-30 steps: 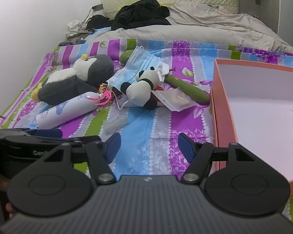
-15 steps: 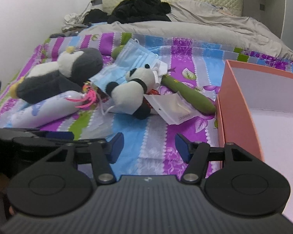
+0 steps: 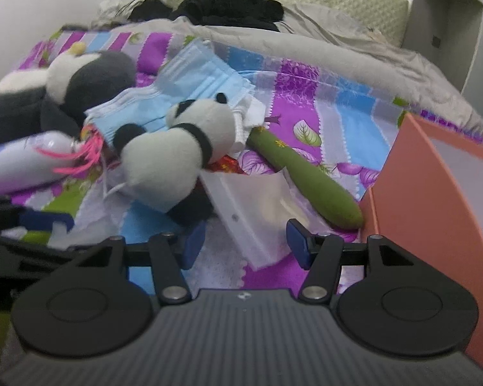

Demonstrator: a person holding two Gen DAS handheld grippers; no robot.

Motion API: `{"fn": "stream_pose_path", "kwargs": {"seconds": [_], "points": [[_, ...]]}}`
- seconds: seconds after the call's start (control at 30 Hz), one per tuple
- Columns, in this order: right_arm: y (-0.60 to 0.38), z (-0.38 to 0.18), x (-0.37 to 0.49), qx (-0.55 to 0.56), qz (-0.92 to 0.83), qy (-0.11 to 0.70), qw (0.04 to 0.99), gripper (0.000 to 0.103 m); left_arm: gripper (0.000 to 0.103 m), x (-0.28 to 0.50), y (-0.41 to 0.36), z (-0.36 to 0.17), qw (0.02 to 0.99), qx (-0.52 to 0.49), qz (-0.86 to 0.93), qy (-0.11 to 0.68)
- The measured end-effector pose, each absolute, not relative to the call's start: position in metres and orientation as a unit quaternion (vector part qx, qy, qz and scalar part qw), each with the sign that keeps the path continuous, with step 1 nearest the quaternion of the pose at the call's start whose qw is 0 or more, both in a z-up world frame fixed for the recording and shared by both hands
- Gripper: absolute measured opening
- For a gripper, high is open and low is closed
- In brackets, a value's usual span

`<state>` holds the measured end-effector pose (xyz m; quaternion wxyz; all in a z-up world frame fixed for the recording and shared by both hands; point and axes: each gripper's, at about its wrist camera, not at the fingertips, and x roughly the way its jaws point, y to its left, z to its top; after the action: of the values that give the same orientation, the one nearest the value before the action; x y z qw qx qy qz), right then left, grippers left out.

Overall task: Organize soft objects
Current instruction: 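Grasp the clear plastic piece with the left tool while the right tool grasps the white plastic packet, then carry the clear piece and white packet over the pink box with both tools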

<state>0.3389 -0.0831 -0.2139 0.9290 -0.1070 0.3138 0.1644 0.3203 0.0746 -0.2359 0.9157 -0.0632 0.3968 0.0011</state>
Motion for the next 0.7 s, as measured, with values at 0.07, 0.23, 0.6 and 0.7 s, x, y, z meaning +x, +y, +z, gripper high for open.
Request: {"fn": "stream_pose_path", "kwargs": {"seconds": [0.07, 0.23, 0.6, 0.7], "points": [[-0.086, -0.219, 0.345, -0.087, 0.157, 0.317, 0.931, 0.059, 0.057, 0.322, 0.074, -0.236, 0.917, -0.063, -0.003, 0.395], [-0.089, -0.224, 0.352, -0.073, 0.154, 0.313, 0.934, 0.044, 0.037, 0.325, 0.069, -0.234, 0.916, -0.069, -0.007, 0.394], [-0.092, -0.209, 0.337, -0.058, 0.149, 0.318, 0.935, 0.011, 0.029, 0.303, 0.074, -0.224, 0.908, -0.119, 0.007, 0.402], [-0.09, -0.202, 0.324, -0.065, 0.152, 0.31, 0.936, 0.01, 0.029, 0.291, 0.074, -0.217, 0.906, -0.134, 0.008, 0.4]]}}
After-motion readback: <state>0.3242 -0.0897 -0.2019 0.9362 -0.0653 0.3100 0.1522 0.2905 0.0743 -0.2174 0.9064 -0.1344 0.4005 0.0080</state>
